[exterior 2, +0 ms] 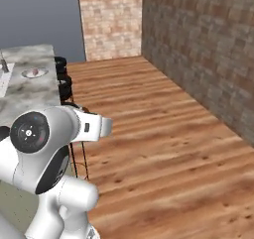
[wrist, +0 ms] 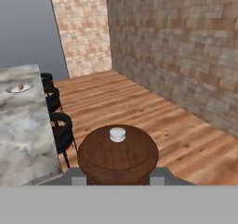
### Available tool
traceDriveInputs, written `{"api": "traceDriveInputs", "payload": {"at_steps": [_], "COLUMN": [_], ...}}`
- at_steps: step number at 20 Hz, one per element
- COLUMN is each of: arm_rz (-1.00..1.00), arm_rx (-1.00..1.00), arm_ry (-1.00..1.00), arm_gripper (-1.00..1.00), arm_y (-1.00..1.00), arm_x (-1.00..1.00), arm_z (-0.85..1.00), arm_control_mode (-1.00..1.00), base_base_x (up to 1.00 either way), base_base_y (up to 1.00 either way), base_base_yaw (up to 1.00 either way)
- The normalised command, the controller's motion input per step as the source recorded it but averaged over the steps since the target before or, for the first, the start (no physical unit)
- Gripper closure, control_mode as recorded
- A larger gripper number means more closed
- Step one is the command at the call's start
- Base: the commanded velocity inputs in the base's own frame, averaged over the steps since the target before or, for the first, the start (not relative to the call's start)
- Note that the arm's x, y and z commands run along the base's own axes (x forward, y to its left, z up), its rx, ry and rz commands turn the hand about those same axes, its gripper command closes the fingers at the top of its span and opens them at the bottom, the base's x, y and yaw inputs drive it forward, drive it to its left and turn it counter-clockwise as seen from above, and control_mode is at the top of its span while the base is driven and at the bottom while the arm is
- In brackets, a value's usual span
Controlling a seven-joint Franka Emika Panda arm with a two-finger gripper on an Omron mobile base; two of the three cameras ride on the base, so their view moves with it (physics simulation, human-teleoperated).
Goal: Retrieve the shaker from the cabinet and place it next the steak on a plate on the dining table.
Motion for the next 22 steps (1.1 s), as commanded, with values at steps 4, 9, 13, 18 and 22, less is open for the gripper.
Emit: {"api": "traceDriveInputs", "payload": {"at_steps": [4, 9, 13, 18, 22], "arm_rz": [0.00, 0.00, 0.00, 0.00, 0.00], "arm_rx": [0.00, 0.00, 0.00, 0.00, 0.00], "arm_ry": [0.00, 0.00, 0.00, 0.00, 0.00], "arm_gripper": [1.00, 1.00, 1.00, 1.00, 1.00], "arm_y": [0.00, 0.00, 0.00, 0.00, 0.00], "arm_x": [0.00, 0.00, 0.00, 0.00, 0.00], "arm_z": [0.00, 0.00, 0.00, 0.00, 0.00], "arm_control_mode": [1.00, 1.00, 1.00, 1.00, 1.00], "base_base_x": [1.00, 1.00, 1.00, 1.00, 1.00], "base_base_y": [-0.82, -0.78, -0.74, -0.78, -0.69], "base_base_yaw": [0.47, 0.48, 0.48, 0.51, 0.52]}}
